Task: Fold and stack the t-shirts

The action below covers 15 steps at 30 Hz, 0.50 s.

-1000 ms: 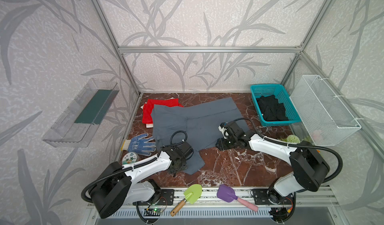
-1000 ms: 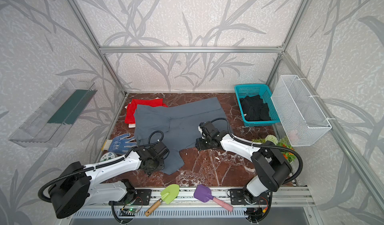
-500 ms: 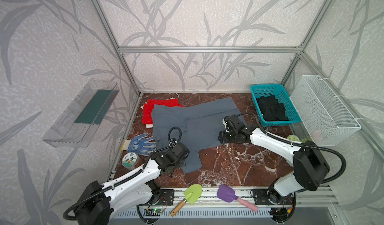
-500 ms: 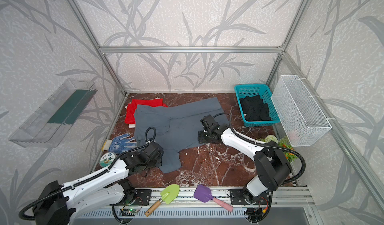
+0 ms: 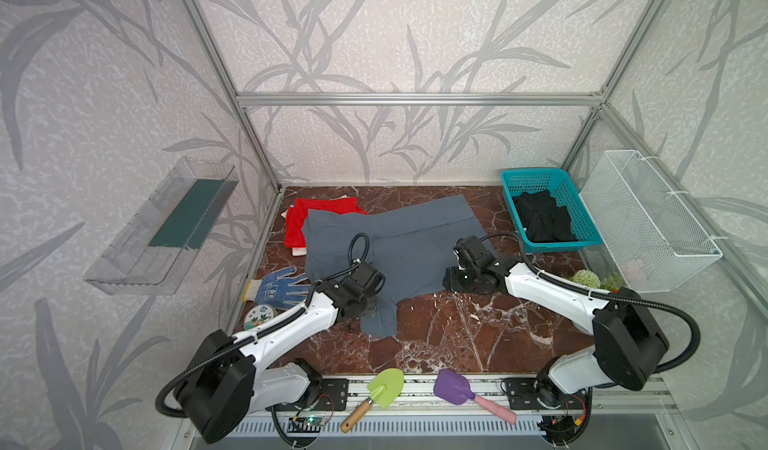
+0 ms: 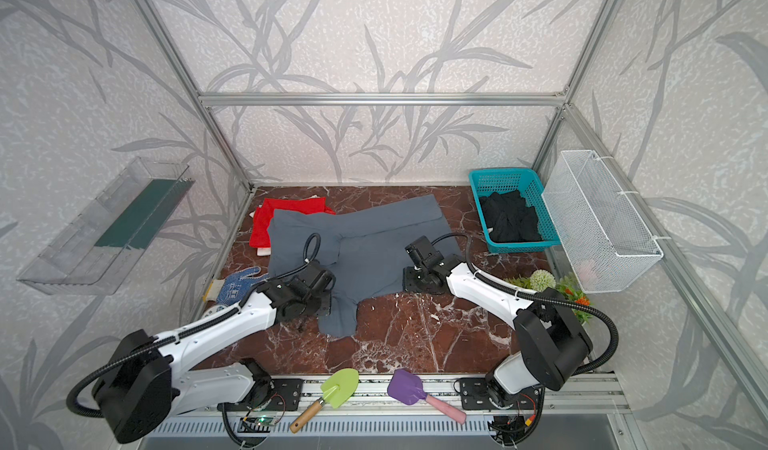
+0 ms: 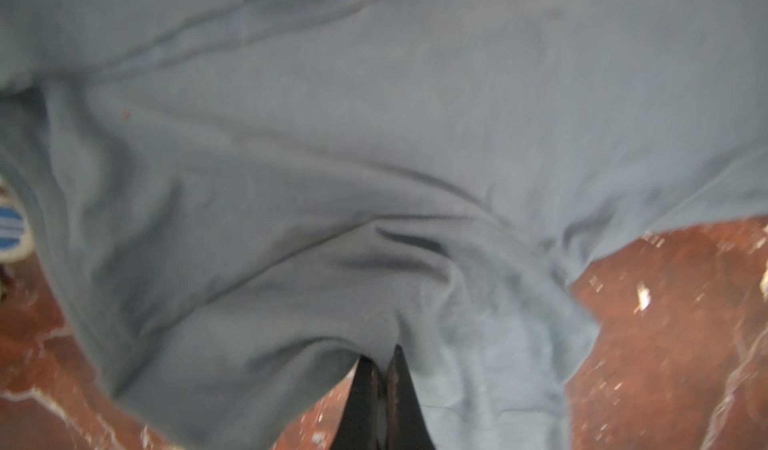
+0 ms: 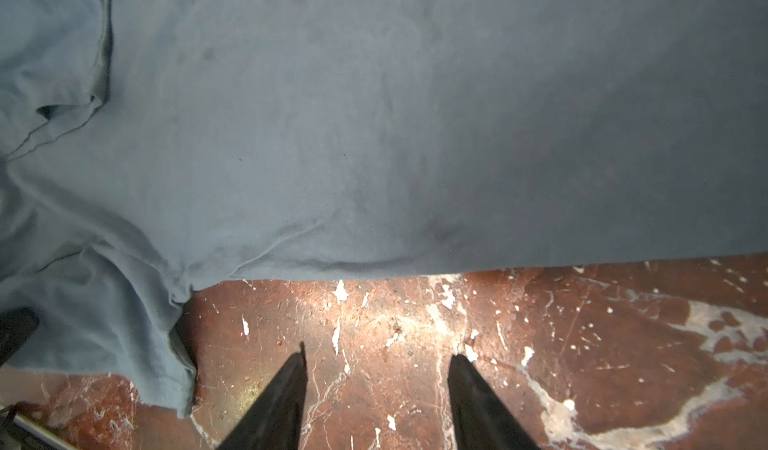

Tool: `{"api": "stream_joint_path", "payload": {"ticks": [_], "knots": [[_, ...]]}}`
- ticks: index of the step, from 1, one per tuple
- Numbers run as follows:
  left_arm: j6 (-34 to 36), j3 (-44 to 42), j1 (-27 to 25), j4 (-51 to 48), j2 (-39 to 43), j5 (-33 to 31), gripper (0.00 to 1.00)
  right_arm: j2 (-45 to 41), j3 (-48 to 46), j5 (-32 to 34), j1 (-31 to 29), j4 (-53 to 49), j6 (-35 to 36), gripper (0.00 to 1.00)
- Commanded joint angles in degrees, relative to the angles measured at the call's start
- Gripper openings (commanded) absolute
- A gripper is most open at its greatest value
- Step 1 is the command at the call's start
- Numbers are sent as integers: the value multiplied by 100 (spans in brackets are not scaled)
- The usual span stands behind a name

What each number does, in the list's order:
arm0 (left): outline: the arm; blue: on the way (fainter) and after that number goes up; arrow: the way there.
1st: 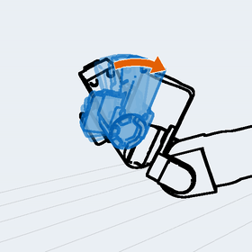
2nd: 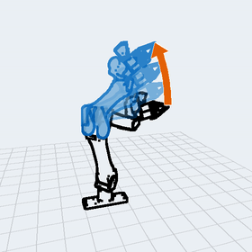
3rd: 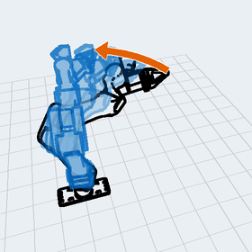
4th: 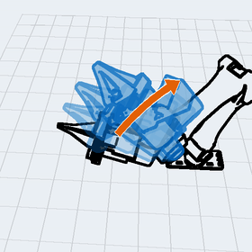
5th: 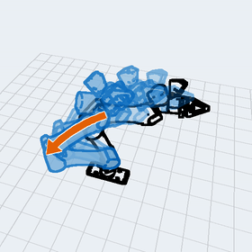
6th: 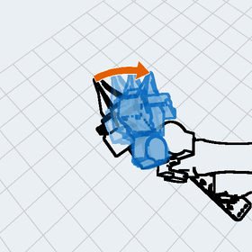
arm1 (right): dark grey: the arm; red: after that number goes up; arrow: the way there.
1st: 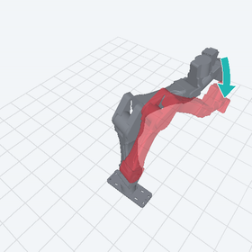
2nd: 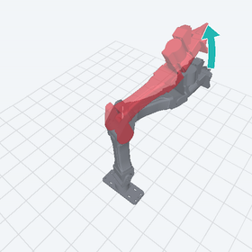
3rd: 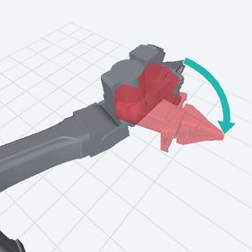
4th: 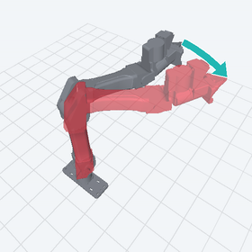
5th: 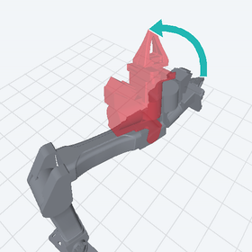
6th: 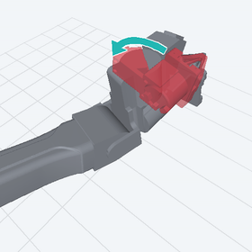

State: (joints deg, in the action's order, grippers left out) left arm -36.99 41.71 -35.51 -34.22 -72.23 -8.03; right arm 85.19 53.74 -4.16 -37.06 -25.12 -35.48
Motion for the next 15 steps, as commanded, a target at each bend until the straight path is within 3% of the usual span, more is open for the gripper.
{"api": "stream_joint_path", "payload": {"ticks": [1, 6, 9, 12, 15], "knots": [[519, 574, 214, -184, -589, 206, 0, -260, 155, -340, 26, -26, 349, 56], [554, 1301, 348, -312, -1546, 137, 0, -412, 52, -662, 31, 107, 683, 56], [549, 1698, 375, -400, -2094, 290, 32, -420, 23, -840, 32, 205, 891, 56], [427, 1539, 370, 142, -2031, 452, 43, -346, -3, -957, 30, 369, 1046, 56], [276, 1051, 358, 757, -1440, 390, 45, -181, 27, -1085, 39, 517, 1172, 56]]}}
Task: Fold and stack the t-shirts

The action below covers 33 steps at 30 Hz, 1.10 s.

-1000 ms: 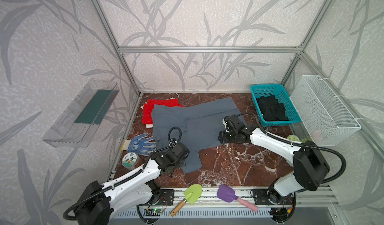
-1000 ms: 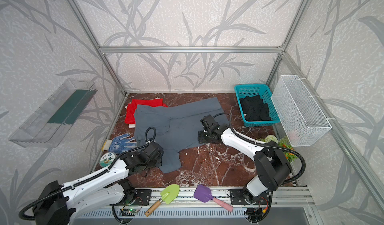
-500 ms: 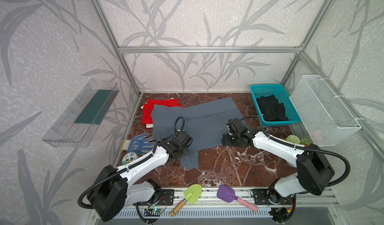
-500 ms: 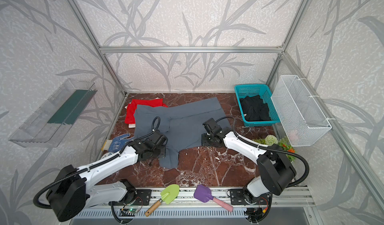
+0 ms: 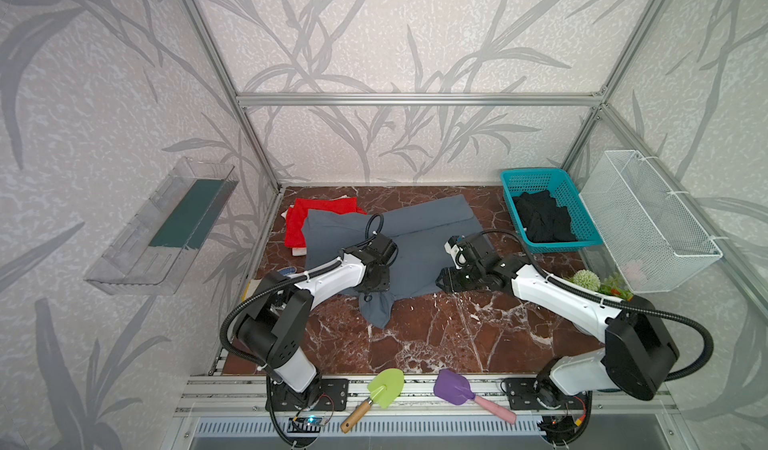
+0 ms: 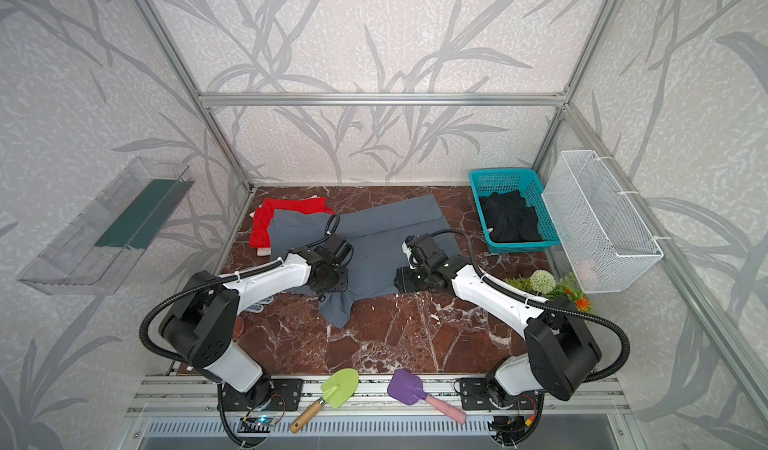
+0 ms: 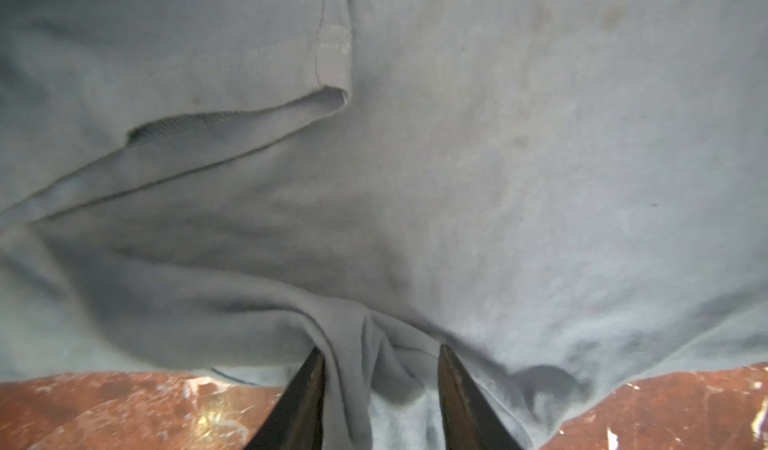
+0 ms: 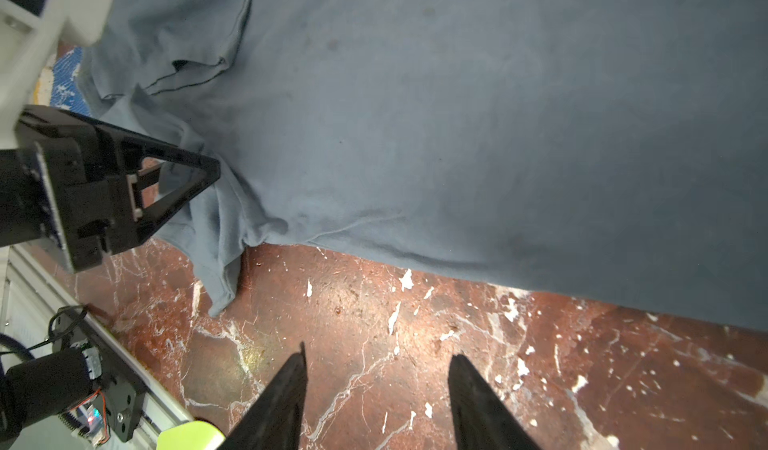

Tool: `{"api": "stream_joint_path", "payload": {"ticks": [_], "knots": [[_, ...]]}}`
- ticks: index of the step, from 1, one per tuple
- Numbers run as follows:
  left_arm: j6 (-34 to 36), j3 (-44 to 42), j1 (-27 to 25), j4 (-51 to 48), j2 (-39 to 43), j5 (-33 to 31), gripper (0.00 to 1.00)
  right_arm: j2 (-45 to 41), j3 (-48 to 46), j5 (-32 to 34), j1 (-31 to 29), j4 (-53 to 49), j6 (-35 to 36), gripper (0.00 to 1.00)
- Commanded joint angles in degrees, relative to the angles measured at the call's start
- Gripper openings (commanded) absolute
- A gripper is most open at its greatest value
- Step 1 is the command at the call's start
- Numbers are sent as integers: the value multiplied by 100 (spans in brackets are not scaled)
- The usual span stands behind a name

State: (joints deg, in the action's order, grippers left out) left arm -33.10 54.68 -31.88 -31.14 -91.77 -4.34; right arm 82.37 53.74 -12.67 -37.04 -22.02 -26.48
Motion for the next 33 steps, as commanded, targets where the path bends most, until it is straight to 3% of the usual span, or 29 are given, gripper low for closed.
{"api": "stream_joint_path", "payload": {"ticks": [1, 7, 11, 16, 23, 28, 33], "knots": [[-206, -444, -15, 540, 809, -84, 45, 161, 55, -256, 36, 232, 305, 56], [-883, -1414, 17, 180, 2490, -686, 44, 585, 185, -557, 81, 491, 431, 56], [-1130, -1697, 206, 37, 2907, -616, 31, 917, 342, -781, 126, 551, 451, 56], [-1330, -1742, 261, -266, 2651, -403, 28, 1010, 347, -801, 135, 572, 451, 56], [-1316, -1879, 262, 451, 1985, 263, 34, 936, 265, -782, 161, 536, 451, 56], [-1291, -1820, 264, 759, 1522, 319, 36, 810, 207, -792, 231, 506, 455, 56], [-1355, -1703, 215, 655, 1437, 434, 2, 652, 155, -808, 308, 476, 494, 56]]}}
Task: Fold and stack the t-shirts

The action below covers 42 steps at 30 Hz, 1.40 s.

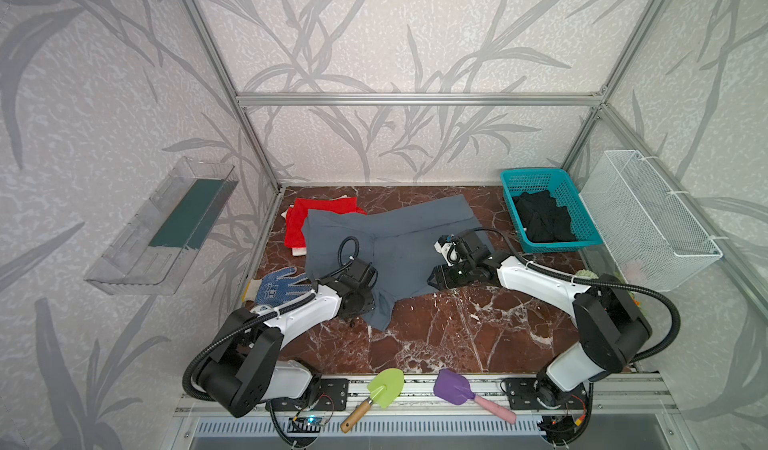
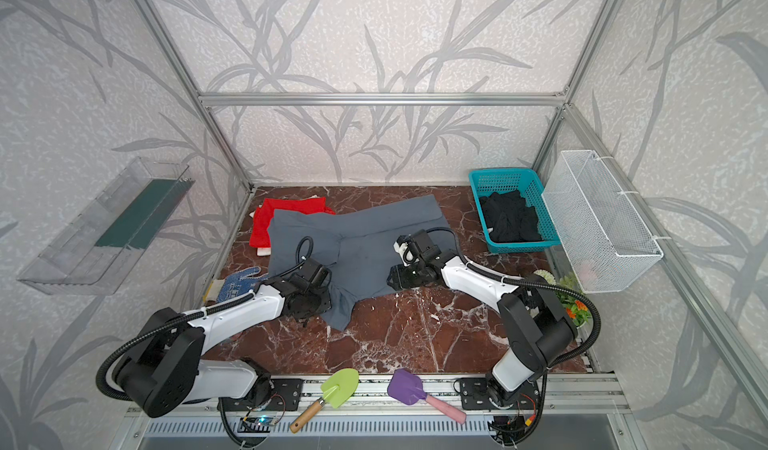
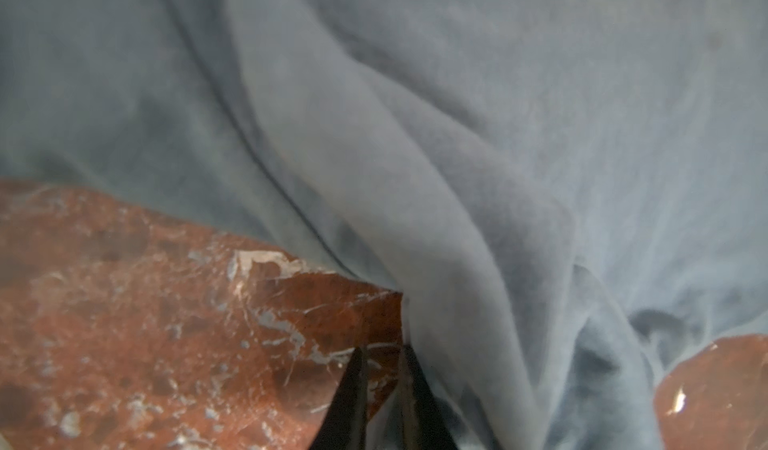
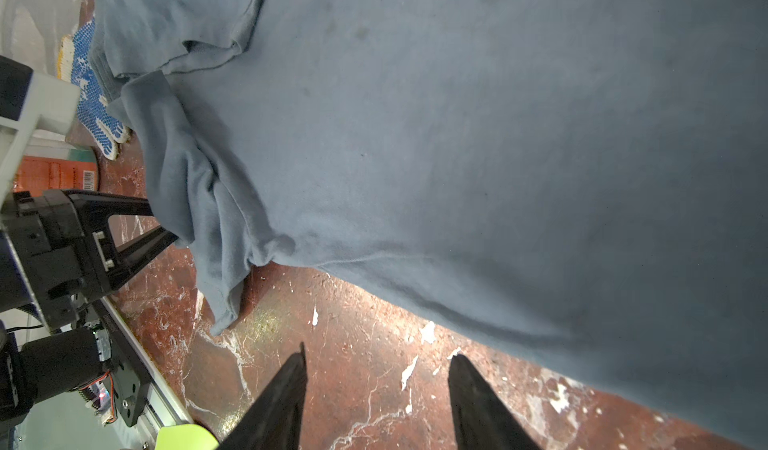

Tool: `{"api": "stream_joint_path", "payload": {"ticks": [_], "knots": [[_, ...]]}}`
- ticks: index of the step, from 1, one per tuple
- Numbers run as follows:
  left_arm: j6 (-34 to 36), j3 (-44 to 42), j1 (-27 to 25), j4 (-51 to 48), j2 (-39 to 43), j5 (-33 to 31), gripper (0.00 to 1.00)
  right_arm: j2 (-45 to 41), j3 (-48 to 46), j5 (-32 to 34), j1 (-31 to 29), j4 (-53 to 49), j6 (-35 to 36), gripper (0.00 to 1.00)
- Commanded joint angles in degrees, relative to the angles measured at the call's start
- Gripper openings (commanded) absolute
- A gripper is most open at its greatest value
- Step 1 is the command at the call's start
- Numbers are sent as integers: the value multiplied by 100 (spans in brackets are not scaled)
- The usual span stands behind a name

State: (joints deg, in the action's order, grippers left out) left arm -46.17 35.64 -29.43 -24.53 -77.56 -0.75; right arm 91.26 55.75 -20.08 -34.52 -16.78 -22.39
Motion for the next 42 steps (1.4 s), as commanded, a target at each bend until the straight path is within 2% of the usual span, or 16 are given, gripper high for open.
{"api": "stream_joint_path", "payload": {"ticks": [1, 6, 10, 15, 17, 18, 20, 21, 23, 26, 31, 35, 39, 42], "knots": [[-81, 226, -78, -126, 65, 64, 0, -266, -59, -82, 77, -34, 86, 56], [-617, 494, -631, -1309, 553, -407, 0, -364, -229, -238, 191, 281, 42, 56], [-1656, 656, -1415, -2257, 821, -796, 0, -370, -362, -347, 294, 555, 33, 56], [-2715, 728, -2443, -2118, 711, -893, 0, -351, -560, -467, 427, 969, -56, 56], [-2823, 1008, -2601, -2450, 578, -1277, 0, -290, -621, -619, 489, 1126, -131, 56], [-2902, 1108, -2603, -2721, 558, -1556, 5, -264, -649, -673, 508, 1177, -163, 56], [-2742, 1095, -2519, -2751, 719, -2040, 32, -220, -679, -772, 540, 1239, -187, 56], [-2586, 1014, -2410, -2592, 834, -2100, 41, -202, -673, -814, 550, 1245, -187, 56], [-2106, 747, -1873, -2183, 1060, -1847, 49, -173, -653, -849, 552, 1202, -148, 56], [-1380, 267, -1031, -1584, 1248, -1325, 51, -153, -618, -871, 572, 1141, -108, 56], [-623, -155, -226, -616, 1316, -553, 50, -162, -625, -866, 578, 1110, -125, 56], [-509, -384, 120, 139, 1117, -142, 47, -172, -704, -1016, 579, 1307, -215, 56], [-418, -404, 183, 599, 702, 223, 47, -221, -816, -1404, 576, 1652, -292, 56], [-288, -284, 202, 601, 343, 411, 47, -295, -967, -1872, 520, 2088, -381, 63]]}}
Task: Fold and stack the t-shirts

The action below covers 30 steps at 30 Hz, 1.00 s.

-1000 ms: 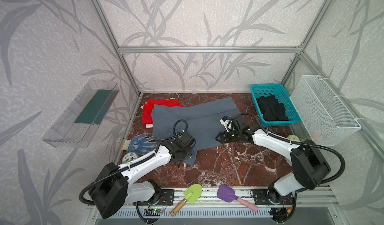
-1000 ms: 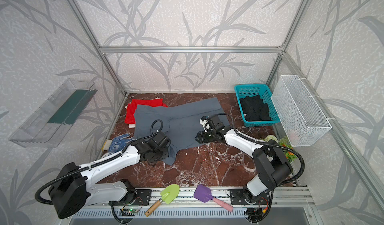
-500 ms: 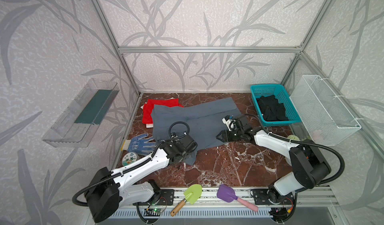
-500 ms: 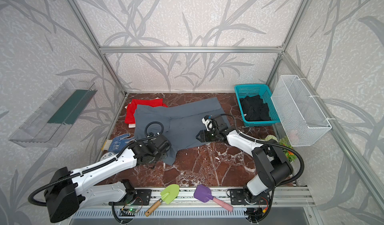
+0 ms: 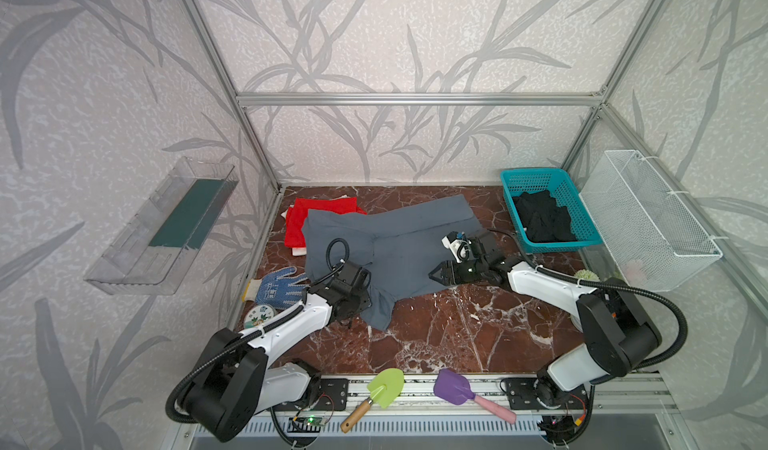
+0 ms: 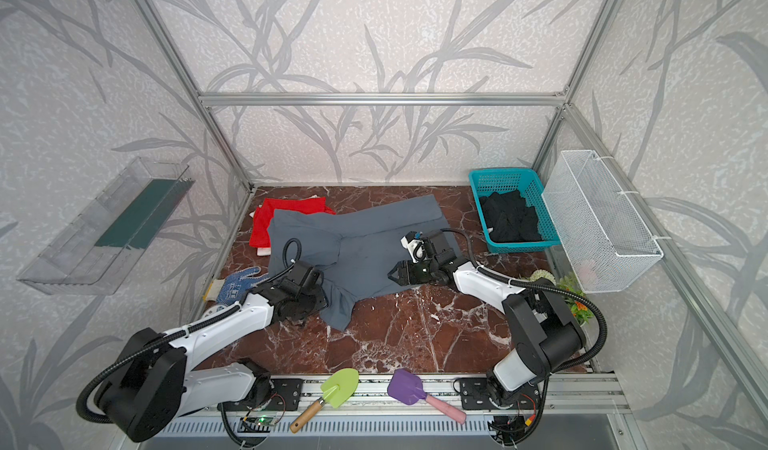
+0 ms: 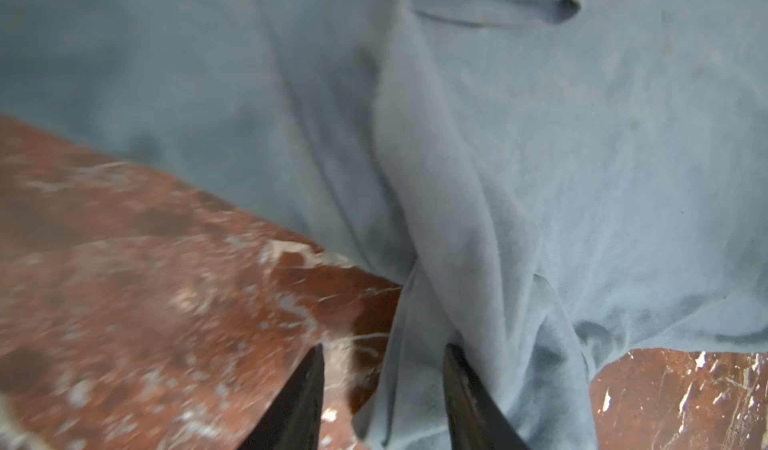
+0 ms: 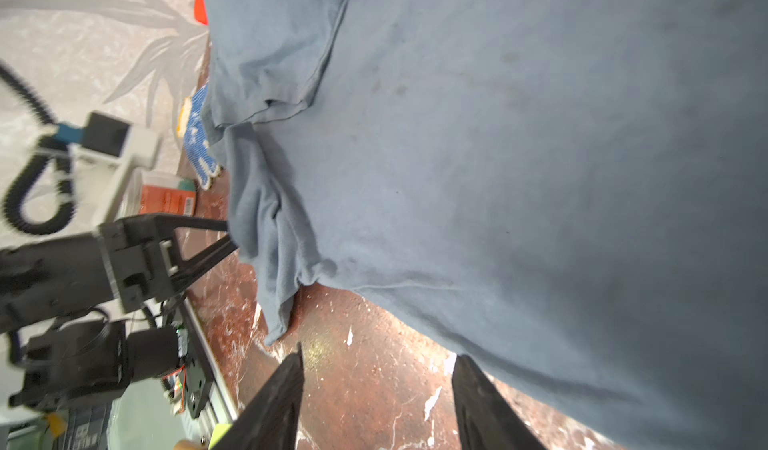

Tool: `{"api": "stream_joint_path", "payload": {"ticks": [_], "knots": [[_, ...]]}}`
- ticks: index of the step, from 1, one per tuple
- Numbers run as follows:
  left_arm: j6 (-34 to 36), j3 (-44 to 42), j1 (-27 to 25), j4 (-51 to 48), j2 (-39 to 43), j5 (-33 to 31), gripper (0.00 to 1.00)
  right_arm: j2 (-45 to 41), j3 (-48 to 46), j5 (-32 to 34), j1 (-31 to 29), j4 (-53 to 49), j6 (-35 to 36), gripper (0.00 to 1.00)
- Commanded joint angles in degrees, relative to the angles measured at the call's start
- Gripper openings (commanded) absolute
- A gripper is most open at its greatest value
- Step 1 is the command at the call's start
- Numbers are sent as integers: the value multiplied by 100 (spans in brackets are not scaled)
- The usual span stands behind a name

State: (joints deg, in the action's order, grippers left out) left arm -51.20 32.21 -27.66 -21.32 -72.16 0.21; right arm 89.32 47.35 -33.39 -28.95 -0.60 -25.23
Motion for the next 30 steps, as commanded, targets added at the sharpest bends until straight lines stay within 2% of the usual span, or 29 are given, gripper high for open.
{"api": "stream_joint_path", "payload": {"ticks": [1, 3, 5, 7, 12, 15, 19, 23, 25, 27, 30], "knots": [[212, 51, 24, 355, -294, 383, 46, -124, -185, -671, -87, 656, -150, 65], [198, 40, 30, 423, -441, 483, 38, -166, -313, -836, -215, 1001, -286, 71], [159, 50, 12, 352, -420, 477, 23, -207, -460, -911, -326, 1314, -479, 80], [72, 45, 4, 190, -248, 418, 12, -247, -628, -898, -394, 1593, -657, 81], [-249, 128, -134, -642, 322, 125, 0, -133, -853, -902, -405, 2050, -939, 80], [-700, 195, -368, -1240, 605, -65, 0, -60, -846, -898, -404, 2098, -957, 81], [-1552, 392, -1078, -2157, 823, -274, 0, -37, -796, -840, -405, 2005, -868, 81], [-2402, 703, -1894, -2492, 704, -299, 0, 65, -691, -716, -404, 1769, -712, 80], [-2534, 1011, -2200, -2560, 497, -387, 0, 127, -681, -698, -402, 1820, -732, 80], [-2423, 1362, -2330, -2522, 179, -392, 8, 194, -690, -680, -408, 1921, -801, 80], [-1998, 1936, -2358, -2467, -295, -442, 26, 317, -646, -734, -402, 2024, -894, 80]]}}
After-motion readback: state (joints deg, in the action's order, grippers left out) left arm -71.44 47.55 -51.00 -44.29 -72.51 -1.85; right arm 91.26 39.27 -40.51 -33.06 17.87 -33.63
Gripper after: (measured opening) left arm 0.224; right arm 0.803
